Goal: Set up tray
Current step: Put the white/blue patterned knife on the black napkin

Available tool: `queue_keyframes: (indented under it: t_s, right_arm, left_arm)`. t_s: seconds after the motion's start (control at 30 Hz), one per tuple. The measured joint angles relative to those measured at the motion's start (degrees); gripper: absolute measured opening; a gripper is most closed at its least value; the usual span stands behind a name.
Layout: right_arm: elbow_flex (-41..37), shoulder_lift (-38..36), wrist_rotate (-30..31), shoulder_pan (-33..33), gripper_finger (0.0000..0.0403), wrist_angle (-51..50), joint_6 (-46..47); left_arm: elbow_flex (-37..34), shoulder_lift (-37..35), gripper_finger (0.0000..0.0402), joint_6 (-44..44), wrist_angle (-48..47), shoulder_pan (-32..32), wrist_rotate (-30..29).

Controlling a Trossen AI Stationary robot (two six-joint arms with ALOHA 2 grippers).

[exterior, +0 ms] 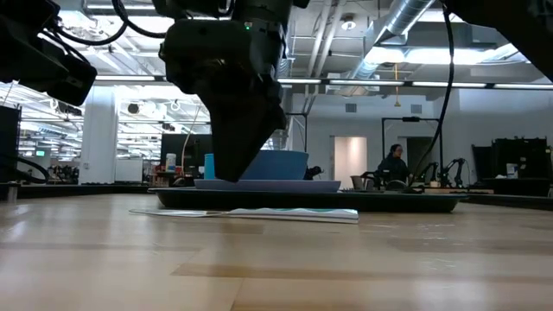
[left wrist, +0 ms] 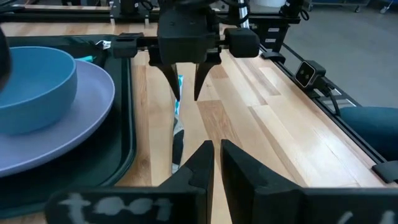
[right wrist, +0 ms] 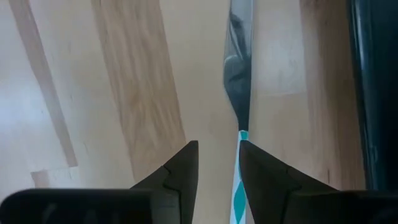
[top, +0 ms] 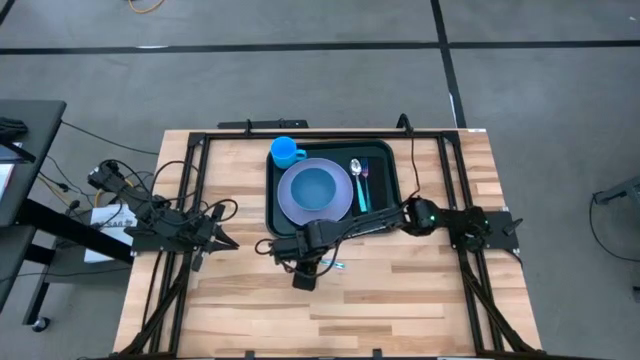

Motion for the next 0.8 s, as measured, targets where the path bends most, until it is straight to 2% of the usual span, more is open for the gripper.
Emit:
queue_keyframes:
  t_s: [0.33, 0.8]
  right_arm:
    - [-0.02, 0.1, 0.23, -1.92, 0.011, 0.54, -0.38]
    - [0.17, 4.45, -1.53, -1.97, 0.011, 0.85, -0.92]
  left_arm:
    - [0.0, 0.0, 0.0015, 0.04, -0.02, 0.0, 0.07]
    - [0.0, 0.0, 0.0015, 0.07, -0.07, 0.0, 0.09]
